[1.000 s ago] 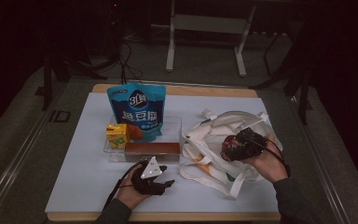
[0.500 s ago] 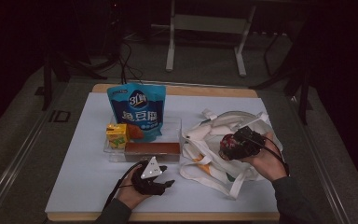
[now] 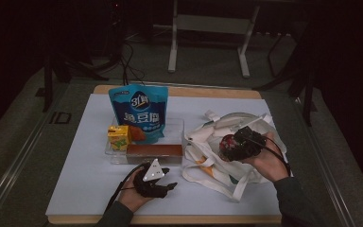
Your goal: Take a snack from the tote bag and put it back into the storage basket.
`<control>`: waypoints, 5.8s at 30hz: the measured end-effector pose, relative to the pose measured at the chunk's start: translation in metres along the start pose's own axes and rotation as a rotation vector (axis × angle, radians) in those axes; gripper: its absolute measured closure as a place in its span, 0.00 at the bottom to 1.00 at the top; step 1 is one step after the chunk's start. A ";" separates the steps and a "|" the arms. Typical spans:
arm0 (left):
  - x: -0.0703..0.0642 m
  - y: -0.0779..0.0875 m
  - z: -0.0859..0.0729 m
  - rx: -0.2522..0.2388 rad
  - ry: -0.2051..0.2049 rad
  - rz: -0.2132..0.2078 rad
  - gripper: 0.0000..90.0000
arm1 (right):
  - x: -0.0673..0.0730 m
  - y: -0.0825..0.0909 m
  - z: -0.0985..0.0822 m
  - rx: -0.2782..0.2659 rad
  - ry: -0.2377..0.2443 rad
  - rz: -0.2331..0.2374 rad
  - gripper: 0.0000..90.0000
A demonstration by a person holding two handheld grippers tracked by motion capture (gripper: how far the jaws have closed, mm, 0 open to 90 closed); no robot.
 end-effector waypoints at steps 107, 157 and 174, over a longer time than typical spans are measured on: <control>0.002 0.002 0.000 -0.015 0.020 -0.007 0.45 | 0.066 0.005 0.093 -0.109 0.128 0.096 0.28; 0.002 0.001 -0.001 -0.016 0.018 -0.006 0.45 | 0.093 -0.022 0.134 -0.121 0.103 0.129 0.28; 0.002 0.002 -0.001 -0.015 0.019 -0.009 0.45 | 0.096 -0.031 0.145 -0.128 0.075 0.133 0.28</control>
Point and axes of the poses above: each handheld gripper's, and its own axes: y roughly backward along the jaws, z roughly out of its top, x roughly to its left, the point moved 1 cm from there along -y, roughly forward along the jaws, and after that the axes turned 2 degrees about -x, right-handed, at the moved point
